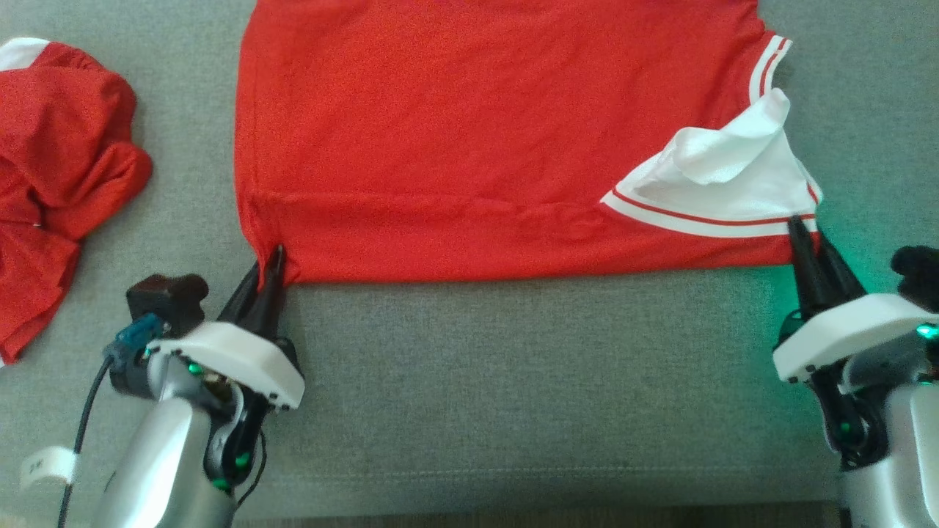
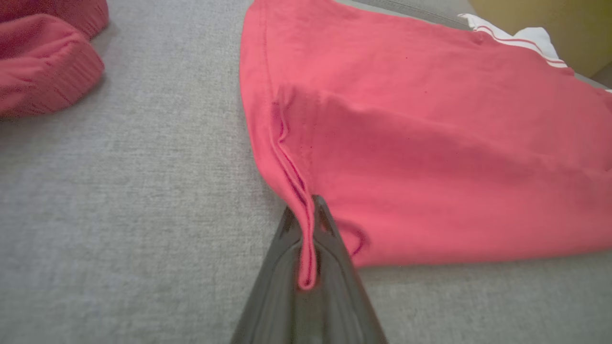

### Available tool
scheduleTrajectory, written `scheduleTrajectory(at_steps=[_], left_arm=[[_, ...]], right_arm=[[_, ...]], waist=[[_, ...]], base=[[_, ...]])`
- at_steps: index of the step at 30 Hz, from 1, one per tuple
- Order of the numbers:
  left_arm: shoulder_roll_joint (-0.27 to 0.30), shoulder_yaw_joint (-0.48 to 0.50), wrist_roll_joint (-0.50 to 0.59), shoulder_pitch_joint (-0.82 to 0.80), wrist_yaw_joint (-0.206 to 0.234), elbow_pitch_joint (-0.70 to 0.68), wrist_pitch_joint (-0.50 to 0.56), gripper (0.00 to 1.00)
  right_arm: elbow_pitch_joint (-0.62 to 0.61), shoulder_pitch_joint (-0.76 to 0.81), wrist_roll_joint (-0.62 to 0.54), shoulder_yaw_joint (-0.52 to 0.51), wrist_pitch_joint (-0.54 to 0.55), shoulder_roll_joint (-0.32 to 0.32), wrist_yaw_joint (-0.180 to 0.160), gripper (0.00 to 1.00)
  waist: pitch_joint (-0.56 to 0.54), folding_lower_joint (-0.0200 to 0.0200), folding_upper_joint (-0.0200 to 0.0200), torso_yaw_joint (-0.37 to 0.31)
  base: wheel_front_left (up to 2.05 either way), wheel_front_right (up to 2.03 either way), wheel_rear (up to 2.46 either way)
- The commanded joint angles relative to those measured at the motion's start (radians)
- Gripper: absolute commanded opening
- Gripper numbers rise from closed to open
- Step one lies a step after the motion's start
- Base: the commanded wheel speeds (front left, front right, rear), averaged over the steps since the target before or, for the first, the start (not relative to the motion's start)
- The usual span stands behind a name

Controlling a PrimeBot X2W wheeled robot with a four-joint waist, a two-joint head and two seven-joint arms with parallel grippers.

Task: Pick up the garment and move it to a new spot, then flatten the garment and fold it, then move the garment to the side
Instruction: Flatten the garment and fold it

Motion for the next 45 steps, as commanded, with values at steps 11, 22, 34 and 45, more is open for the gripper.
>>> scheduleTrajectory(at_steps=[11,22,34,45], left_arm=[[0.091,0.042,0.002,0.167,0.062,-0.216,0.099,0.0],[0.078,0.039,-0.026,0.27,0.106,-0.268,0.148,1.0],[0.064,0.05,0.096,0.186,0.177,-0.359,-0.068,1.0],[0.076,0.037,0.134,0.085,0.181,-0.36,-0.091,1.0]], right_arm=[[-0.213,0.239,0.028,-0.052,0.061,0.033,0.004,0.0],[-0.289,0.343,0.052,-0.051,0.068,0.049,0.004,1.0],[-0.426,0.197,-0.082,0.0,-0.055,0.046,0.004,1.0],[-0.436,0.146,-0.093,0.024,-0.04,0.037,0.004,1.0]], waist=[[-0.083,-0.0001,0.0,0.001],[-0.132,-0.0001,0.0,-0.004],[-0.156,-0.0001,0.0,-0.01],[-0.133,-0.0001,0.0,-0.008]], base=[[0.0,0.0,0.0],[0.0,0.0,0.0],[0.0,0.0,0.0],[0.0,0.0,0.0]])
